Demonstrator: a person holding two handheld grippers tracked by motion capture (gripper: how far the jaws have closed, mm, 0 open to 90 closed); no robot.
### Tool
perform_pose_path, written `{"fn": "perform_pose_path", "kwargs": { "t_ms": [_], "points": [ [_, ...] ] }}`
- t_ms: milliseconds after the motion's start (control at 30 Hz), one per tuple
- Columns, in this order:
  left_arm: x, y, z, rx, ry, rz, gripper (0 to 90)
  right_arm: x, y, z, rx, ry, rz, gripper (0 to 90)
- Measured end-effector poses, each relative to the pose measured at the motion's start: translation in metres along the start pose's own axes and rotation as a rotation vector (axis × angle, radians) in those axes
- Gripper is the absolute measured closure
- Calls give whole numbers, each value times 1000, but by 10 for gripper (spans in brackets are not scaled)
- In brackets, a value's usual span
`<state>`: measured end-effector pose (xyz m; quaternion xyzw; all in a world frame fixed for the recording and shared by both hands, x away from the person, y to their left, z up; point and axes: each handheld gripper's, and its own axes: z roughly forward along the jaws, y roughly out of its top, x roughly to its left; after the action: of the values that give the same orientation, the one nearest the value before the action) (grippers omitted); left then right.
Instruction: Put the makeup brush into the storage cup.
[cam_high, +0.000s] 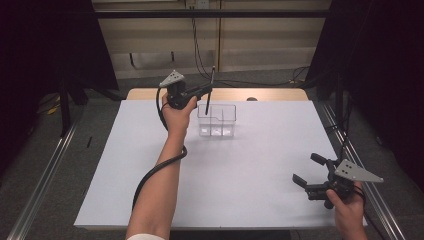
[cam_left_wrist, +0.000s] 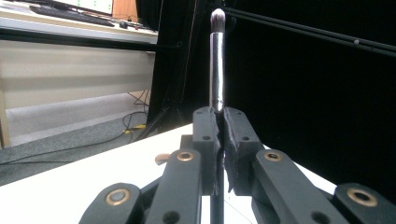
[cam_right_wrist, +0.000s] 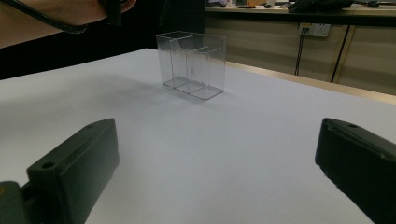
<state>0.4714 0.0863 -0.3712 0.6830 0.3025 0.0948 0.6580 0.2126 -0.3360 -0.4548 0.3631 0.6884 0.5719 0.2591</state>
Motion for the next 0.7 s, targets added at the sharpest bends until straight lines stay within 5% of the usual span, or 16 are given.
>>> {"fn": "perform_pose_path", "kwargs": {
  "t_ms": [700],
  "points": [
    [-5,2,15,2,2,10,841,-1,0,-1,-3,2,3,0]
  ]
}}
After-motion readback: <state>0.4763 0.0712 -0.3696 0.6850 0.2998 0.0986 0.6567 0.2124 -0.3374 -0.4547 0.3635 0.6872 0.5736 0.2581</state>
